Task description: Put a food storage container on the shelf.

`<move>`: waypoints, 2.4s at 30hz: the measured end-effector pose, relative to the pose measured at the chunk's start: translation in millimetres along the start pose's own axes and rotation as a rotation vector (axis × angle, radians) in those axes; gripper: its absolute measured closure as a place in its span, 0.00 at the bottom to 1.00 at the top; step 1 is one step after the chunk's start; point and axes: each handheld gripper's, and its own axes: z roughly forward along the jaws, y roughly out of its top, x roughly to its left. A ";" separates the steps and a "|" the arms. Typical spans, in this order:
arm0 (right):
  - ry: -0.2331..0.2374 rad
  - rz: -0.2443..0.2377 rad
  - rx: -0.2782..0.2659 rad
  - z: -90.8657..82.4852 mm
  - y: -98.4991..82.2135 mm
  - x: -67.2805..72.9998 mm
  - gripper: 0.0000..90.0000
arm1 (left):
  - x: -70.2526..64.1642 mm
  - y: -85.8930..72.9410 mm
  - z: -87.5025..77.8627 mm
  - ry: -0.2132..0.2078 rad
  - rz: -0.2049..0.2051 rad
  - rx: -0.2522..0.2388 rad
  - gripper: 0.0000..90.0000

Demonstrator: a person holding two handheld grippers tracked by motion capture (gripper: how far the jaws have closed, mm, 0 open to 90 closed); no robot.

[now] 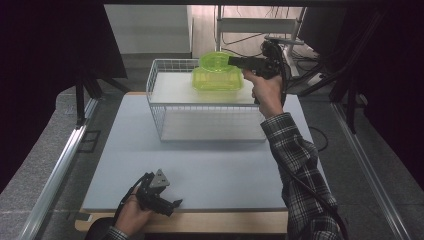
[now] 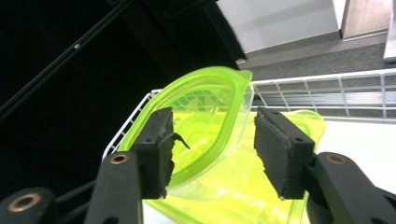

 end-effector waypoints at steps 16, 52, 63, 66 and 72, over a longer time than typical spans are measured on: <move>0.021 -0.090 0.021 -11.5 -12.6 1.2 0.30 | 0.0 0.3 0.2 0.000 -0.001 0.001 0.00; 0.026 -0.268 0.061 -31.8 -46.1 -0.2 0.07 | -0.6 0.7 2.0 -0.010 -0.003 0.014 0.00; -0.002 -0.320 0.082 -33.0 -62.1 -4.7 0.04 | -0.3 0.6 2.3 -0.007 0.000 0.016 0.00; -0.012 -0.333 0.090 -33.3 -65.8 -6.2 0.03 | -0.4 0.6 2.5 -0.006 0.001 0.016 0.00; -0.016 -0.337 0.095 -36.0 -72.2 -7.5 0.03 | -0.4 0.6 2.7 -0.005 0.003 0.017 0.00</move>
